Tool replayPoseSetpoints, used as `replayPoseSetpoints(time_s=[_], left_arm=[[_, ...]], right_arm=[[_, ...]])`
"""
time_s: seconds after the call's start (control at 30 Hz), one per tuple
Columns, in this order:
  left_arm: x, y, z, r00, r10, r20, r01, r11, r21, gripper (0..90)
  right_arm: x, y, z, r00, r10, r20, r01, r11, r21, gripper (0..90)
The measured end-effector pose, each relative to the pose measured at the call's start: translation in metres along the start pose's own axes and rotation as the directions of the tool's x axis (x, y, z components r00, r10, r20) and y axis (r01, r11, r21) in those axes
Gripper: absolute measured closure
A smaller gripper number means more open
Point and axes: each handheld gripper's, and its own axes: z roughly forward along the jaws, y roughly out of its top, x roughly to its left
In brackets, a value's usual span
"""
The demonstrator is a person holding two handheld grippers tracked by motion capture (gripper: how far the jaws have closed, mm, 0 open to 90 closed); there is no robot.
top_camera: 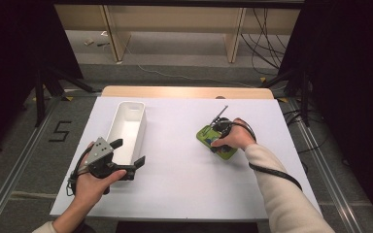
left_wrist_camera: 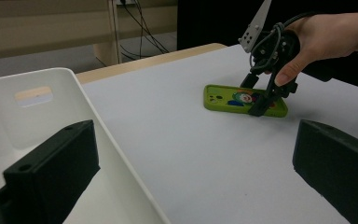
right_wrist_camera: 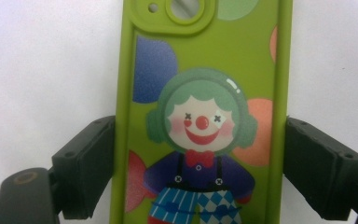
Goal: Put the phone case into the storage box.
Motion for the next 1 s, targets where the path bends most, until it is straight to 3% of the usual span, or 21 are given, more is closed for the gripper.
replayPoseSetpoints(time_s=[1.0], left_arm=[[0.0003,0.0003,-0.0004,1.0,-0.003,-0.003,0.003,1.0,-0.002,0.0]], right_arm=[[0.0013,-0.0041,-0.001,0.9998,0.02,0.006,-0.019,0.9993,-0.033,17.0]])
